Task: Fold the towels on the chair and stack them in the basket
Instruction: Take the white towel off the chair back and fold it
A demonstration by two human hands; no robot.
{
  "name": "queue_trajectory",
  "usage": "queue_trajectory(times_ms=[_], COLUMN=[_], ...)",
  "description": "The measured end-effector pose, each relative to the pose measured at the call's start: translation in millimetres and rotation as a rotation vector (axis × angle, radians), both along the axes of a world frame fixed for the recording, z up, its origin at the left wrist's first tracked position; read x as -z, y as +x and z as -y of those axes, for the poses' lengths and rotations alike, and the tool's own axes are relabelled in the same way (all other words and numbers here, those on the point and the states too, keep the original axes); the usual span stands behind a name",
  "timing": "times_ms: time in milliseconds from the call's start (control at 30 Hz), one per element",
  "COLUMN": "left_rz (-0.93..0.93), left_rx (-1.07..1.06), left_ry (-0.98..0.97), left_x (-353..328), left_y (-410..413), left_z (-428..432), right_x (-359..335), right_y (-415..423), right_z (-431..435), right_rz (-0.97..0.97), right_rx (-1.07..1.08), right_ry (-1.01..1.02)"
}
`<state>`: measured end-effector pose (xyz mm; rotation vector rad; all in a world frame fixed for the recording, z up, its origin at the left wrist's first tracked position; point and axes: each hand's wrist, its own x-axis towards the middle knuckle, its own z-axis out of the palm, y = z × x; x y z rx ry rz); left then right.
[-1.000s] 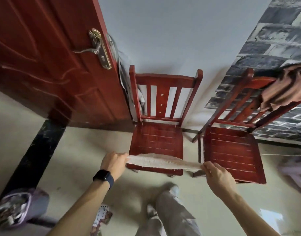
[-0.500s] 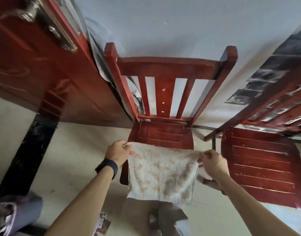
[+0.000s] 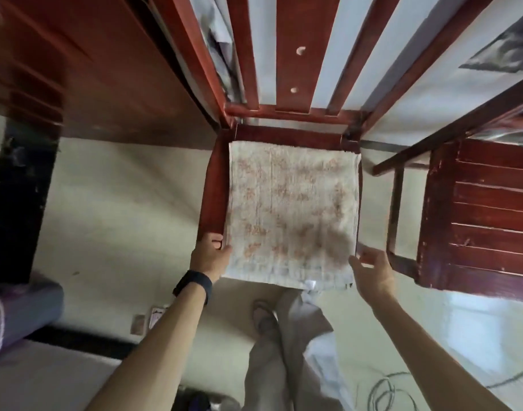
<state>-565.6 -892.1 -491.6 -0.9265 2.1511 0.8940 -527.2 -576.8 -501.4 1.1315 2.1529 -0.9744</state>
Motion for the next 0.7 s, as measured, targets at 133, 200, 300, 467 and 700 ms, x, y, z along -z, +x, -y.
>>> queue_trajectory(times_ms=[133, 200, 300, 467, 700], left_rz=[-0.017, -0.065, -0.072, -0.052, -0.051], left_rx=[0.038, 0.042, 0.099, 0.081, -0.315], left_ry=[-0.073, -0.106, -0.174, -0.183, 0.175], left_x=[20, 27, 35, 36, 4], left_y=[47, 54, 58, 53, 23], left_z=[0, -1, -1, 3, 7], right_x=[19, 28, 38, 41, 0], right_y=[55, 63, 62, 64, 32], right_z=[9, 13, 14, 11, 13], right_rz=[0.084, 0.064, 0.009, -0.032, -0.092], right_rx=[0.054, 0.086, 0.129, 0.152, 0.113], right_ry=[-0.013, -0.021, 0.011, 0.078, 0.15])
